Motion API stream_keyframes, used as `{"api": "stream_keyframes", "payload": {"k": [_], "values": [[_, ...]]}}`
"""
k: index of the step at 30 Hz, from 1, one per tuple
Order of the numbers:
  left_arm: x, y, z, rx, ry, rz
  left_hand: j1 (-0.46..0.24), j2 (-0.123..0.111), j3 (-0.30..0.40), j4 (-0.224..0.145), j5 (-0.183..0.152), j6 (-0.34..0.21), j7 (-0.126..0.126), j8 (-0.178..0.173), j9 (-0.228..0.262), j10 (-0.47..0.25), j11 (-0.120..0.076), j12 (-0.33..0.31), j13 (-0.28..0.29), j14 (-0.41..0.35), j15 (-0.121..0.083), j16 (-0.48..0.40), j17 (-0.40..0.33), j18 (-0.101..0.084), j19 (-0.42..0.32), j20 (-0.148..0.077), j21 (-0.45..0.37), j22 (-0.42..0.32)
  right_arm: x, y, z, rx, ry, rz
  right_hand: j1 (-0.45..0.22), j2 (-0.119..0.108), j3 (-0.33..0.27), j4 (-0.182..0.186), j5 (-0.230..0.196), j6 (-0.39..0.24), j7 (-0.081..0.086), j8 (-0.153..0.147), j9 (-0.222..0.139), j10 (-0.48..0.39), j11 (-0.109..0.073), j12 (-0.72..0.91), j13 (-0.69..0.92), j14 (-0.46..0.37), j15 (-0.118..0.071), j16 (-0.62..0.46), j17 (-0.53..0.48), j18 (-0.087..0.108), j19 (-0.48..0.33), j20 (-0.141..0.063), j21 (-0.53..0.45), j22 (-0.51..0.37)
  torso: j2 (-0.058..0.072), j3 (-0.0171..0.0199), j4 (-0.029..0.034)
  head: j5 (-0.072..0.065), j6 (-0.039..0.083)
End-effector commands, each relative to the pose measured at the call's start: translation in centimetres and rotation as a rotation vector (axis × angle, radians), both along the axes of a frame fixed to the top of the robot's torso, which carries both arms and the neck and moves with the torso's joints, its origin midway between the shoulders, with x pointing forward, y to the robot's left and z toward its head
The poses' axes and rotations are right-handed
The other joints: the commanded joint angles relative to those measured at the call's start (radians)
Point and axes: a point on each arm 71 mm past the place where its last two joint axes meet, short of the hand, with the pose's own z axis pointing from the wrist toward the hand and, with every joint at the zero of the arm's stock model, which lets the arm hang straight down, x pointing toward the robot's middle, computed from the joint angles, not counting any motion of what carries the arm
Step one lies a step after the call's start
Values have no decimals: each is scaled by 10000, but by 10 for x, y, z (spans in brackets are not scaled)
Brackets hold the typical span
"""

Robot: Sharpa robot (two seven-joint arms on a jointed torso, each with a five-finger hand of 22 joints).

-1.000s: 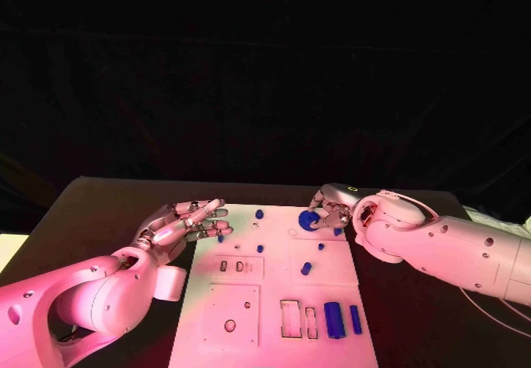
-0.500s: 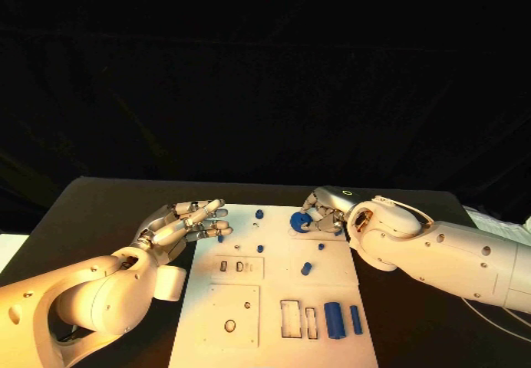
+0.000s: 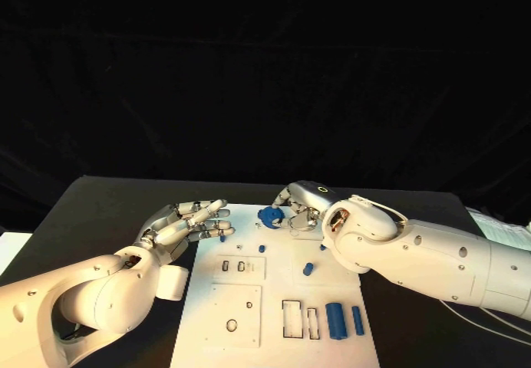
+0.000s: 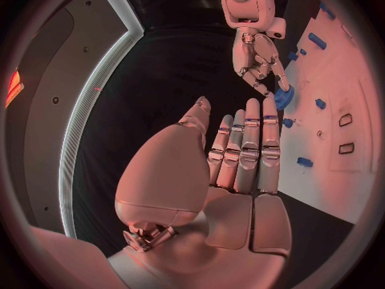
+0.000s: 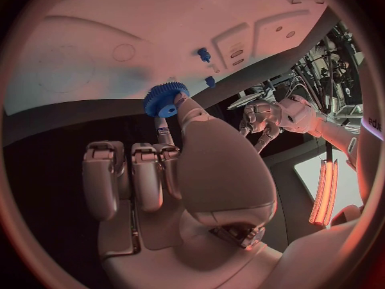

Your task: Assemble the parts on the task board

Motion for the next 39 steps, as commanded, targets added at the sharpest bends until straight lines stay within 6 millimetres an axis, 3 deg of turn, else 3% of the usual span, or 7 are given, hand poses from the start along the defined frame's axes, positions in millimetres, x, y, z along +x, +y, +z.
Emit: {"api": "stream_keyframes", "payload": {"k": [1,10,13,25,31,39], "values": [[-1,-3,2,-122,-45,-210,21,42,-2,-53,-39,-30,56,-50,-10,-37,-14,-64,-5,70,18,-39,13,115,54,3,-43,-11,1,7,-1,-256,-209,41,-12,51,78,-7,67,466,-283,68,112,1058,-88,45,2630,1001,-44,40,2430,-154,424,-47,35,1233,6,-4,6,24,-7],[-1,-3,2,-127,-43,-226,21,42,-2,-53,-39,-30,56,-50,-10,-37,-14,-64,-5,70,18,-39,13,115,54,3,-43,-11,6,26,-10,-504,-33,202,-16,53,84,-10,68,465,-282,64,112,1058,-89,45,2630,995,-45,27,2399,-155,426,-49,37,1236,11,-5,10,97,-43],[-1,-3,2,-129,-45,-228,21,42,-2,-53,-39,-30,56,-50,-10,-37,-14,-64,-5,70,18,-39,13,115,54,3,-43,-11,9,32,-13,-668,-63,299,-19,51,91,-16,67,459,-281,57,111,1058,-90,45,2630,993,-46,24,2391,-157,431,-51,42,1248,4,9,-23,118,-56],[-1,-5,2,-142,-46,-257,21,42,-2,-53,-39,-30,56,-50,-10,-37,-14,-64,-5,70,18,-39,13,115,54,3,-43,-11,14,43,-25,-1025,37,299,-158,-35,144,-73,-70,347,-228,-72,88,1058,-53,45,2630,979,-30,-3,2325,-160,433,-54,46,1258,14,14,-16,140,-54],[-1,-5,2,-142,-41,-266,21,42,-2,-53,-39,-30,56,-50,-10,-37,-14,-64,-5,70,18,-39,13,115,54,3,-43,-11,14,45,-26,-1021,38,326,-390,-202,156,-102,-264,-2,-68,-389,14,972,78,-115,2506,970,77,-20,2287,-164,431,20,49,1267,6,11,-26,146,-86],[-1,-5,2,-140,-35,-270,21,42,-2,-53,-39,-30,56,-50,-10,-37,-14,-64,-5,70,18,-39,13,115,54,3,-43,-11,14,46,-27,-966,40,317,-915,-488,-52,26,-1025,-611,137,-811,-43,777,275,-470,2243,966,255,-28,2271,-163,424,194,50,1275,4,13,-24,148,-85]]}}
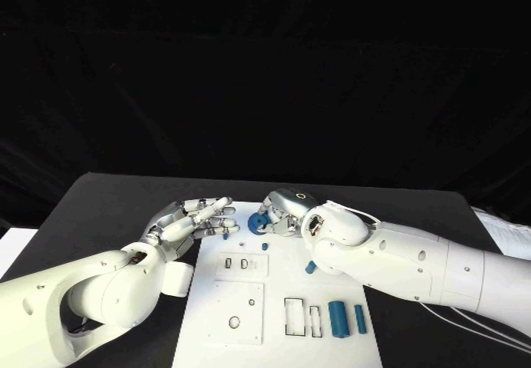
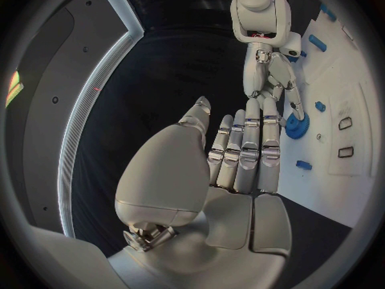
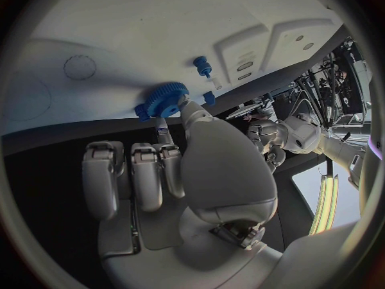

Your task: Assemble the parts on the task board

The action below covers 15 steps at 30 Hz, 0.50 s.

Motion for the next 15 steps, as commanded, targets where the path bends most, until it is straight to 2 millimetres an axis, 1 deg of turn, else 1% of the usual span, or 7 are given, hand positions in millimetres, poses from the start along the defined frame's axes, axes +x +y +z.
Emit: {"api": "stream_keyframes", "payload": {"k": [1,4,7,10,12,13,15], "values": [[-1,-2,2,-128,-60,-207,21,42,-2,-53,-39,-30,56,-50,-10,-36,-14,-64,-5,70,18,-39,16,115,54,3,-44,-13,0,1,-1,-148,9,9,-198,-201,-174,135,-316,-568,112,-32,-69,714,162,-167,2166,963,123,-31,2267,-162,425,119,52,1264,-4,-2,4,-6,-4],[-1,-2,2,-126,-56,-205,21,42,-2,-53,-39,-30,56,-50,-10,-36,-14,-64,-5,70,18,-39,16,115,54,3,-44,-13,0,0,-1,-77,33,-21,-365,-396,-363,411,-436,-966,210,-52,-52,672,258,-242,2113,963,214,-31,2267,-161,420,209,51,1262,-1,0,7,-10,4],[-1,-2,2,-123,-53,-204,21,42,-2,-53,-39,-30,56,-50,-10,-36,-14,-64,-5,70,18,-39,16,115,54,3,-44,-13,0,-1,-1,-28,74,-43,-448,-432,-483,738,-413,-1011,234,-19,-24,674,290,-240,2117,964,252,-28,2273,-160,421,260,55,1269,1,0,9,-11,3],[-1,-2,2,-118,-49,-196,21,42,-2,-53,-39,-30,56,-50,-10,-36,-14,-64,-5,70,18,-39,16,115,54,3,-44,-13,0,-4,-2,46,266,-70,-648,-280,-542,1009,-272,-815,199,55,19,696,269,-203,2146,966,245,-24,2283,-162,427,275,64,1286,5,6,3,-8,5],[-1,-1,2,-115,-48,-190,21,42,-2,-53,-39,-30,56,-50,-10,-36,-14,-64,-5,70,18,-39,16,115,54,3,-44,-13,0,-5,-4,69,496,-87,-1023,-8,-635,1001,190,-663,162,89,37,724,235,-154,2183,969,220,-17,2299,-162,428,258,67,1292,3,5,-9,2,4],[-1,-1,2,-114,-47,-190,21,42,-2,-53,-39,-30,56,-50,-10,-36,-14,-64,-5,70,18,-39,16,115,54,3,-44,-13,0,-5,-4,51,625,-91,-1190,89,-715,995,448,-613,145,91,39,734,223,-137,2196,970,208,-15,2304,-162,428,246,68,1292,3,5,-16,8,-6],[-1,-1,2,-114,-45,-192,21,42,-2,-53,-39,-30,56,-50,-10,-36,-14,-64,-5,70,18,-39,16,115,54,3,-44,-13,1,-6,-6,9,879,-105,-1418,209,-866,1013,699,-508,118,104,46,748,199,-112,2215,973,188,-10,2317,-164,431,228,72,1301,4,4,-13,1,-9]]}}
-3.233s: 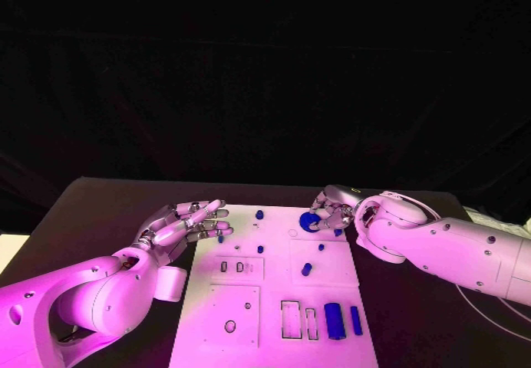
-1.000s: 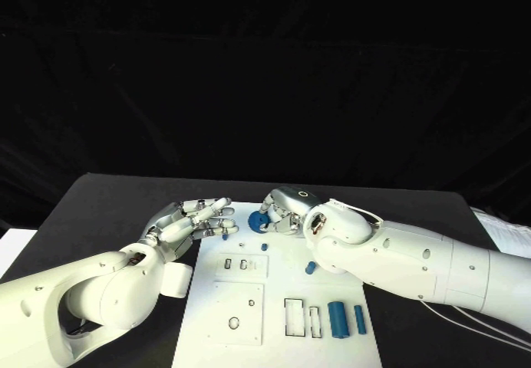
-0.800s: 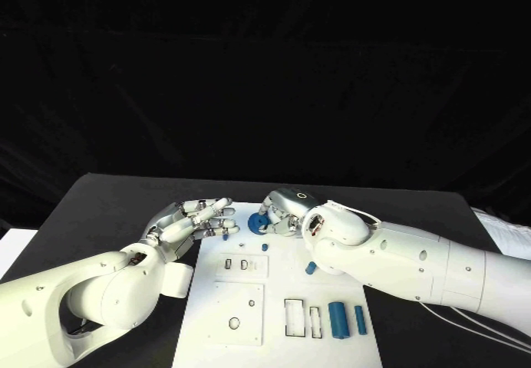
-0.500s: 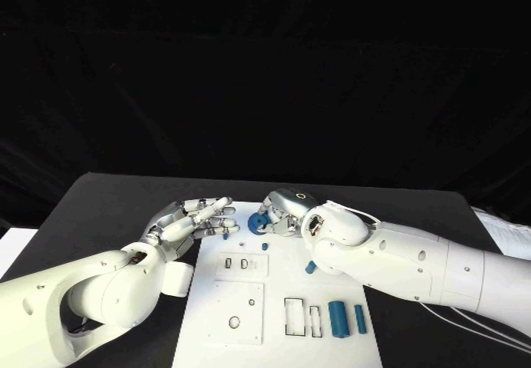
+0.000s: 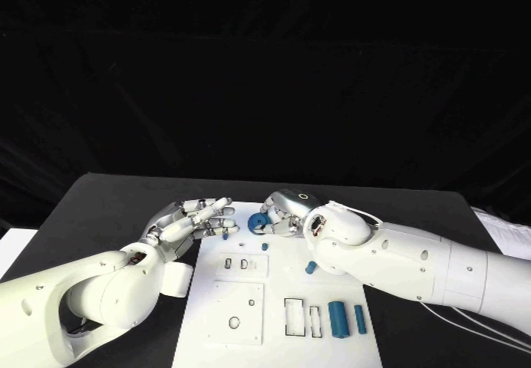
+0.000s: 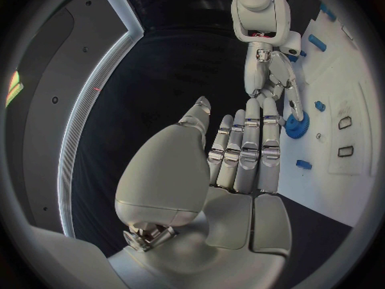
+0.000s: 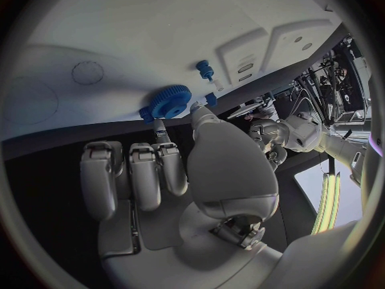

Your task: Assemble the parts on the task board

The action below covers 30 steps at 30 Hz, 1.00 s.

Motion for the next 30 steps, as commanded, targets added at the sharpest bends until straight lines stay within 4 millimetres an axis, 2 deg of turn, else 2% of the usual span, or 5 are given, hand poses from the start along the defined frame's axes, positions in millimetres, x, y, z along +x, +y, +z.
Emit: {"api": "stream_keyframes", "payload": {"k": [1,6,21,25,30], "values": [[-1,-2,2,-125,-58,-201,21,42,-2,-53,-39,-29,56,-50,-10,-36,-14,-64,-5,70,18,-39,16,116,54,3,-44,-14,0,0,-6,-88,852,10,-346,166,-217,0,294,177,-10,30,19,755,-30,68,2225,978,1,-6,2328,-164,407,24,40,1307,5,0,-5,-4,-12],[-1,-2,2,-123,-56,-199,21,42,-2,-53,-39,-29,56,-50,-10,-36,-14,-64,-5,70,18,-39,16,116,54,3,-44,-14,1,-2,-10,-100,1356,-85,-572,395,-464,-9,602,336,-56,35,21,774,-68,101,2252,986,-32,8,2362,-171,419,-7,53,1336,3,-1,8,-10,-24],[0,0,2,-103,-52,-158,21,42,-2,-53,-39,-29,56,-50,-10,-36,-14,-64,-5,70,18,-39,16,116,54,3,-44,-14,-5,-17,3,1127,287,-1,-41,358,-755,-283,724,272,-38,-80,-30,759,-63,70,2234,987,-38,11,2369,-172,420,-25,55,1341,-11,11,-11,-12,-23],[1,2,1,-72,-50,-86,27,53,-2,-76,-40,-36,59,-54,-10,-39,-11,-75,-5,74,19,-58,31,115,63,3,-55,-21,-11,-40,13,2404,426,511,504,418,-749,-583,724,102,13,-91,-47,621,-20,-172,2069,942,-2,-73,2176,-139,336,7,-20,1187,-22,21,-65,4,32],[2,4,1,-51,-49,-35,30,58,-2,-88,-40,-40,60,-55,-10,-41,-10,-81,-5,76,20,-68,39,114,68,3,-61,-24,-12,-86,20,3660,1261,382,1148,418,-750,-1059,769,120,11,-68,-31,510,-24,-361,1943,911,-5,-135,2050,-112,266,16,-88,1064,-70,63,-180,9,65]]}}
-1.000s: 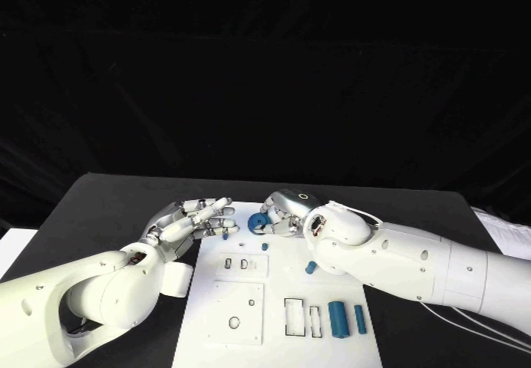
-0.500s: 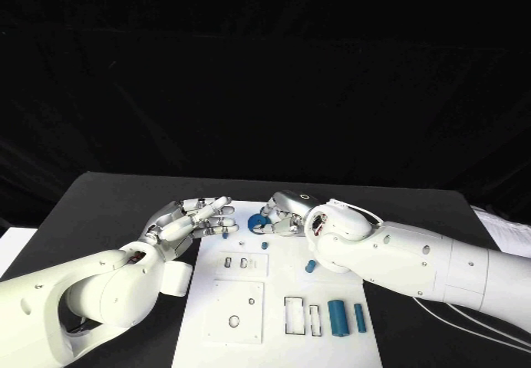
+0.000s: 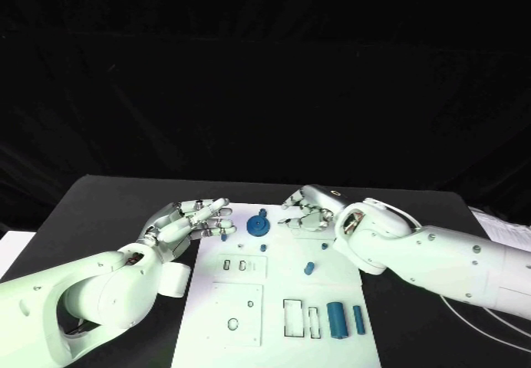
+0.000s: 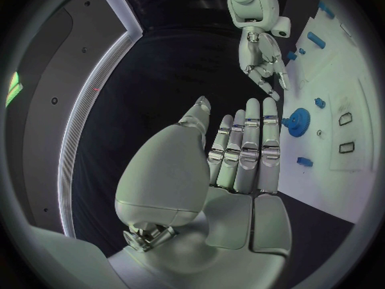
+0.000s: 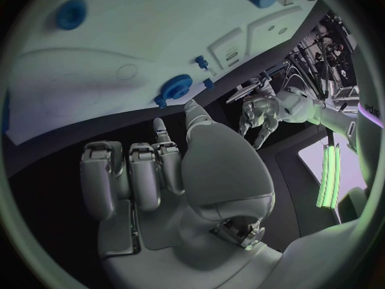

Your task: Assemble the parts on the task board

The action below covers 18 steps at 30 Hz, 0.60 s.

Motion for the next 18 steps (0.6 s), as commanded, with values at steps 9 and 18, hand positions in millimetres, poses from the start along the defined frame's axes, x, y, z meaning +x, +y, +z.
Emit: {"api": "stream_keyframes", "payload": {"k": [9,18], "values": [[3,-2,0,-115,-59,-175,29,60,25,-62,-40,-41,59,-56,-10,-40,-10,-30,-5,77,20,-71,11,114,69,3,-63,-10,-4,-87,1,2222,849,-282,1085,-328,-76,-1008,-199,-65,-2,2,10,376,-28,-289,1793,911,-8,-66,2051,-89,209,10,-104,961,-65,187,-335,-39,93],[6,-3,-2,-109,-45,-170,29,60,25,-62,-40,-41,59,-56,-10,-40,-10,-30,-5,77,20,-71,11,114,69,3,-63,-10,-8,-116,-14,1992,984,-805,1115,-329,-83,-1043,-186,-63,-2,4,11,373,-29,-295,1789,913,-9,-62,2061,-89,208,10,-105,959,-56,332,-449,4,141]]}}
